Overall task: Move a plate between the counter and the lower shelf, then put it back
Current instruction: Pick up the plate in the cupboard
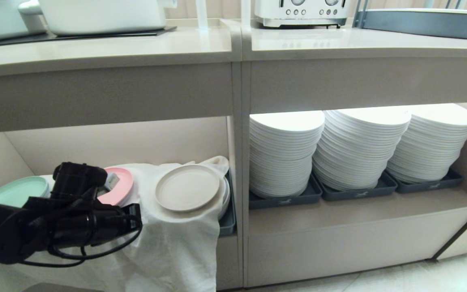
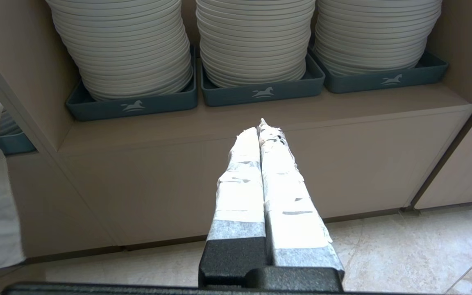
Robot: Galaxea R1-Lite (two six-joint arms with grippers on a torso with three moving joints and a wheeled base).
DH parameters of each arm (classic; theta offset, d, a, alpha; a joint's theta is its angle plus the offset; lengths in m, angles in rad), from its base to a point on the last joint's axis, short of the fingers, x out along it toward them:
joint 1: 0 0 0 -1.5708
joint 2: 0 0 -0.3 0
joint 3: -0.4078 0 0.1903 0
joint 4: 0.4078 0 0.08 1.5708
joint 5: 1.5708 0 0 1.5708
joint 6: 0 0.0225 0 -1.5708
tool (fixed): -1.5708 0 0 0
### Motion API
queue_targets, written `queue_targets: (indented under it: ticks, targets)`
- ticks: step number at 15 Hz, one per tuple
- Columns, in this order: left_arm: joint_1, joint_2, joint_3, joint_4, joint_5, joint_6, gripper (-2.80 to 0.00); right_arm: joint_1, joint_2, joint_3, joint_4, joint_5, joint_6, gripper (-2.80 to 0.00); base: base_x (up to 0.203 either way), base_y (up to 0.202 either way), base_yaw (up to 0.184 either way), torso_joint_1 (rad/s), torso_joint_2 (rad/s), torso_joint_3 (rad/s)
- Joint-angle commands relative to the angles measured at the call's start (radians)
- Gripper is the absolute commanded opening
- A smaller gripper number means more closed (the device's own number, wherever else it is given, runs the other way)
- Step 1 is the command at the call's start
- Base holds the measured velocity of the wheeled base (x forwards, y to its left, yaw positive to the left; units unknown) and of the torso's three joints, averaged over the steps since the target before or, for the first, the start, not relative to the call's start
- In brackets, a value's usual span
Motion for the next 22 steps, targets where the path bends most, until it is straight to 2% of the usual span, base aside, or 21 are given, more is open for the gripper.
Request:
queue_targets:
  ticks: [1, 4, 6, 7, 8, 16, 18, 22]
  targets:
    - [-0.008, 0.051, -0.043, -0.002, 0.0, -0.028, -2.8, 0.0, 0.0, 0.0, -0.002, -0.001, 0.0, -2.8, 0.0, 0.0, 0.0, 0.0, 0.0, 0.0]
    - [-0.017, 0.095, -0.082, 0.0, 0.003, -0.049, -2.8, 0.0, 0.0, 0.0, -0.002, -0.001, 0.0, -2.8, 0.0, 0.0, 0.0, 0.0, 0.0, 0.0]
    - [-0.017, 0.13, -0.106, 0.0, 0.028, -0.052, -2.8, 0.0, 0.0, 0.0, -0.001, 0.0, 0.0, -2.8, 0.0, 0.0, 0.0, 0.0, 0.0, 0.0]
    - [-0.017, 0.145, -0.124, -0.001, 0.038, -0.062, -0.5, 0.0, 0.0, 0.0, -0.002, 0.0, 0.0, -2.8, 0.0, 0.0, 0.0, 0.0, 0.0, 0.0]
    - [-0.017, 0.154, -0.137, 0.0, 0.04, -0.073, 0.0, 0.0, 0.0, 0.0, -0.001, 0.001, 0.0, -2.8, 0.0, 0.0, 0.0, 0.0, 0.0, 0.0]
    - [-0.017, 0.198, -0.21, 0.004, 0.049, -0.093, 0.0, 0.0, 0.0, 0.0, 0.0, 0.001, 0.0, -2.8, 0.0, 0.0, 0.0, 0.0, 0.0, 0.0]
    - [-0.018, 0.229, -0.236, 0.004, 0.085, -0.093, 0.0, 0.0, 0.0, 0.0, 0.0, -0.001, 0.0, -2.8, 0.0, 0.0, 0.0, 0.0, 0.0, 0.0]
    - [-0.025, 0.271, -0.283, 0.004, 0.096, -0.093, 0.0, 0.0, 0.0, 0.0, -0.002, 0.001, 0.0, -2.8, 0.0, 0.0, 0.0, 0.0, 0.0, 0.0]
